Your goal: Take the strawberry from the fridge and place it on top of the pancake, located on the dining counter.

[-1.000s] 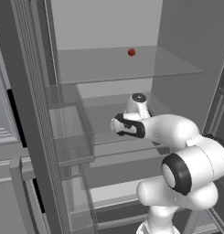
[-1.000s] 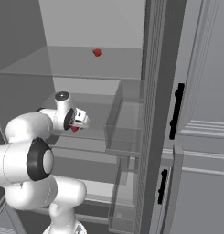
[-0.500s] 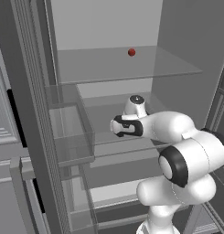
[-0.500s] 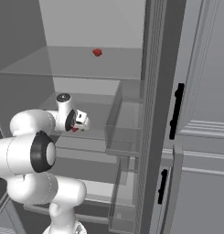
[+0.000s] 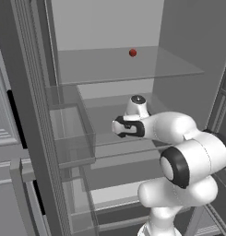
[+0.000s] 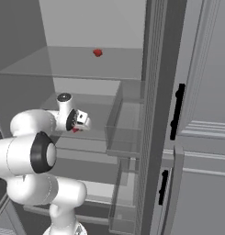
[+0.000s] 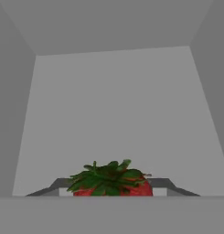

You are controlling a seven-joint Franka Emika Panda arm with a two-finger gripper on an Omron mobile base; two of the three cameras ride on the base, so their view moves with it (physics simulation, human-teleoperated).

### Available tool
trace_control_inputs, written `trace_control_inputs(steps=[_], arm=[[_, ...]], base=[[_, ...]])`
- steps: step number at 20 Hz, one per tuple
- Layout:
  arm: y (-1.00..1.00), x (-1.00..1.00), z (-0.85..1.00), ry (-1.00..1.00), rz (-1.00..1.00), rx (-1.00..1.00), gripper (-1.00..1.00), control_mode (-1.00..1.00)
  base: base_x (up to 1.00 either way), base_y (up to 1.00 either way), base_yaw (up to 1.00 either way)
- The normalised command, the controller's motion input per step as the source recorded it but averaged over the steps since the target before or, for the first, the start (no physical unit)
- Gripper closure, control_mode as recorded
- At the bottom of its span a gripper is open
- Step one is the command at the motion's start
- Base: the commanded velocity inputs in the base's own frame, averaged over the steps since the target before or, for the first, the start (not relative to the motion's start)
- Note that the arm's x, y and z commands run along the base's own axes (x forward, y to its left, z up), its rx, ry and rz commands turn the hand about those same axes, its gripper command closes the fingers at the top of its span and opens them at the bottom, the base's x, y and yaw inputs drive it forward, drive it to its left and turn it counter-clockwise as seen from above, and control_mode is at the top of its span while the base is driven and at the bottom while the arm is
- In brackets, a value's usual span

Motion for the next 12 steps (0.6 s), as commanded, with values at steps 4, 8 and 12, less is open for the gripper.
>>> trace_control_inputs(steps=[4,8,12], arm=[[-0.03,-0.65,0.32,-0.01,-0.11,-0.01,1.0,-1.0],[-0.06,-0.98,0.63,-0.16,-0.12,-0.01,1.0,-1.0],[-0.12,-0.71,0.97,-0.03,-0.08,0.0,1.0,-1.0]], base=[[0.0,0.0,0.0],[0.0,0.0,0.0],[0.0,0.0,0.0]])
